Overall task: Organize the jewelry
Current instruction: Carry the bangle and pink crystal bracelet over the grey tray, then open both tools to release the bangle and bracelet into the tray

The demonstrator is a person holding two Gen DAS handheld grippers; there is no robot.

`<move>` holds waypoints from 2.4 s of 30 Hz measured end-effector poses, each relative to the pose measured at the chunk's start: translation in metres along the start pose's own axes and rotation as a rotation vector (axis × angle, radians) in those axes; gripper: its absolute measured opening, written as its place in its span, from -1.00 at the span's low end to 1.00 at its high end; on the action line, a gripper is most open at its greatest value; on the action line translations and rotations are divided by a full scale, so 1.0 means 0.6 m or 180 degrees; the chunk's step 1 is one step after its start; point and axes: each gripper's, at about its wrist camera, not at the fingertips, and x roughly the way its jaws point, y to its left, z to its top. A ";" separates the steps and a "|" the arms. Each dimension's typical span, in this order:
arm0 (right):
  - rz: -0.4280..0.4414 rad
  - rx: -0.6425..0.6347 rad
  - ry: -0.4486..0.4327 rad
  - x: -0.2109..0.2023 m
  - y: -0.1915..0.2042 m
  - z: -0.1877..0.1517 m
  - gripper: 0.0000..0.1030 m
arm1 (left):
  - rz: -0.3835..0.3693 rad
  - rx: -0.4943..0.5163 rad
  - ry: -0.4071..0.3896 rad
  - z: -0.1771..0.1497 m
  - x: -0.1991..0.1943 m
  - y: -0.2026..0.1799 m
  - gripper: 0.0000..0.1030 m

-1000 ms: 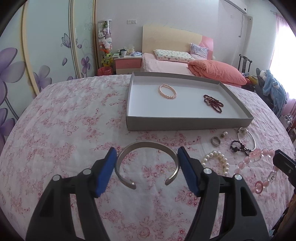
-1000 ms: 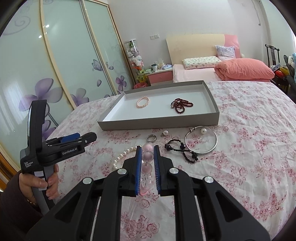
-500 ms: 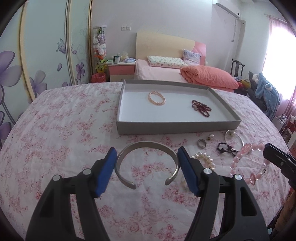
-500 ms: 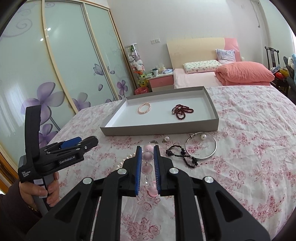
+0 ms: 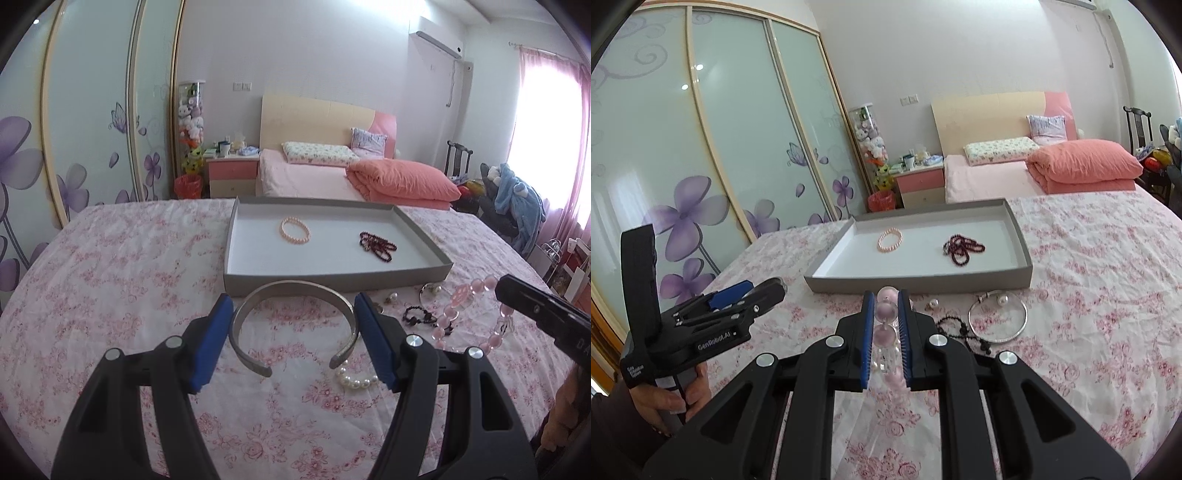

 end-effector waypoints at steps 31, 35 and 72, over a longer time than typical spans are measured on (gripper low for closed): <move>-0.0287 -0.0314 -0.0791 -0.002 0.006 0.121 -0.73 | 0.0301 0.0258 -0.0675 0.084 -0.026 -0.050 0.28; -0.0319 -0.0320 -0.0852 0.012 0.007 0.134 -0.73 | 0.0347 0.0293 -0.0737 0.096 -0.014 -0.056 0.28; -0.0472 0.0303 -0.0079 0.247 -0.097 0.159 -0.31 | 0.0315 0.0099 -0.0218 0.156 0.241 -0.009 0.37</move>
